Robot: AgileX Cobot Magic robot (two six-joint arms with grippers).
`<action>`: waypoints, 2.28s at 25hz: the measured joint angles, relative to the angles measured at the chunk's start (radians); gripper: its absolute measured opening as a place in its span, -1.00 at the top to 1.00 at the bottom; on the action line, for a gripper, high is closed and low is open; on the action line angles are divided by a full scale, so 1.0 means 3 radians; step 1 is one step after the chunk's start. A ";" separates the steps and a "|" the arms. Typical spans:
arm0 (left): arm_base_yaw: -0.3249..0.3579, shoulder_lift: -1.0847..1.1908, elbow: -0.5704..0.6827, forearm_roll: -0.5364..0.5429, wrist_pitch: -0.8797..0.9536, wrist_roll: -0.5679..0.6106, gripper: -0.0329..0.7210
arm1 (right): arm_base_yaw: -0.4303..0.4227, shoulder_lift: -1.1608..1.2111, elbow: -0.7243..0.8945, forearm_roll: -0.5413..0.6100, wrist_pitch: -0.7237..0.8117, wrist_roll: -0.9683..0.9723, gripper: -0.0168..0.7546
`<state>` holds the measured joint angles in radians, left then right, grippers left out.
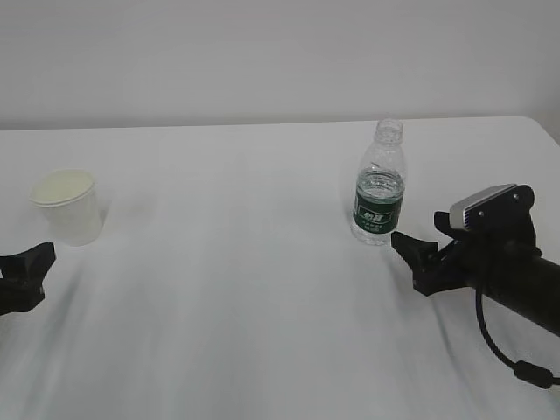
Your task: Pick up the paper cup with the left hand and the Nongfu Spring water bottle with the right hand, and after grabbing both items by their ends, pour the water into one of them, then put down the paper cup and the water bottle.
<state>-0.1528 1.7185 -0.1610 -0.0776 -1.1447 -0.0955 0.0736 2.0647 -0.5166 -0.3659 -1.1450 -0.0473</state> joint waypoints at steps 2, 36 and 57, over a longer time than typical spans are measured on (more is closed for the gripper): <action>0.0000 0.0000 0.0000 0.0000 0.0000 0.0000 -0.57 | 0.0000 0.0045 -0.0051 -0.0014 0.0000 0.0000 -0.57; 0.0000 0.0000 0.0000 0.0000 0.0000 0.0000 -0.57 | 0.0000 0.0144 -0.0404 -0.0295 0.0000 0.0219 -0.57; 0.0000 0.0000 0.0000 0.0000 0.0000 0.0000 -0.57 | 0.0000 0.0606 -0.0833 -0.0408 0.0012 0.0258 -0.57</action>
<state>-0.1528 1.7185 -0.1610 -0.0776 -1.1447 -0.0955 0.0736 2.2464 -0.7665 -0.4883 -1.1415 0.0302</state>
